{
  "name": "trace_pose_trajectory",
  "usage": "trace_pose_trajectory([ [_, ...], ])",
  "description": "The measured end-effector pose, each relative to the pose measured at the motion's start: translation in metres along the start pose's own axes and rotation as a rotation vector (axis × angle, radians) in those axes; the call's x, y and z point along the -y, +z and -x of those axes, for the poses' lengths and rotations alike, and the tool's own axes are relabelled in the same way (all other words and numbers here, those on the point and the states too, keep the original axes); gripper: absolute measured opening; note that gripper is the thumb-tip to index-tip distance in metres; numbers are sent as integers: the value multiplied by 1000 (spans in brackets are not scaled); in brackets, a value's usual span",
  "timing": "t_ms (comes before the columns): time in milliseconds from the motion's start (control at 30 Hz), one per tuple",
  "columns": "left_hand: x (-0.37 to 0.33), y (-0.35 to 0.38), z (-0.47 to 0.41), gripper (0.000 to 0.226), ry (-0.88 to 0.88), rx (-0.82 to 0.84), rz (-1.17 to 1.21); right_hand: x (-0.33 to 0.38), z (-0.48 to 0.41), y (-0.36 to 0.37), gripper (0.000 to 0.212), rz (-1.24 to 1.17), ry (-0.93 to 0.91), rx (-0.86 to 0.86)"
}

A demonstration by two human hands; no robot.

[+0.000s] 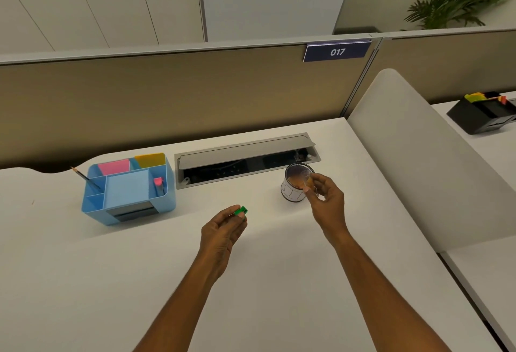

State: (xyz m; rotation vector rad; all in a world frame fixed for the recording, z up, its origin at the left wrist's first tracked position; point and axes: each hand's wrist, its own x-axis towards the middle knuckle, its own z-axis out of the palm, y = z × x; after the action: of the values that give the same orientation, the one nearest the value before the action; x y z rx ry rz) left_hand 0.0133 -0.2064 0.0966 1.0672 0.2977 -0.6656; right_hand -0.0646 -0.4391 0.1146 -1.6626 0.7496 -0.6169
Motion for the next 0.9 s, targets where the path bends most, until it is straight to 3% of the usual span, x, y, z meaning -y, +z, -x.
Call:
trace_pose_trajectory([
  [167, 8, -7, -11, 23, -16, -15, 4, -10, -18, -1, 49, 210, -36, -32],
  [300, 10, -4, -16, 25, -22, -9, 3, -13, -31, -2, 72, 449, -66, 56],
  [367, 11, -3, -18, 24, -29, -6, 9, -14, -37, -3, 65, 593, -117, 102],
  [433, 12, -3, -20, 22, -31, -5, 7, -13, -43, -6, 40, 742, -185, 126],
  [500, 13, -4, -22, 20, -33, -6, 5, -11, -46, -6, 31, 840, -224, 159],
  [667, 16, -9, -26, 20, -37, -10, 3, -4, -55, -2, 65, 884, -157, 205],
  [800, 18, -14, -28, 20, -41, -25, 6, -3, -58, -6, 32, 1017, -277, 248],
  [900, 18, -15, -29, 20, -46, -25, 16, 1, -60, -5, 53, 972, -244, 242],
])
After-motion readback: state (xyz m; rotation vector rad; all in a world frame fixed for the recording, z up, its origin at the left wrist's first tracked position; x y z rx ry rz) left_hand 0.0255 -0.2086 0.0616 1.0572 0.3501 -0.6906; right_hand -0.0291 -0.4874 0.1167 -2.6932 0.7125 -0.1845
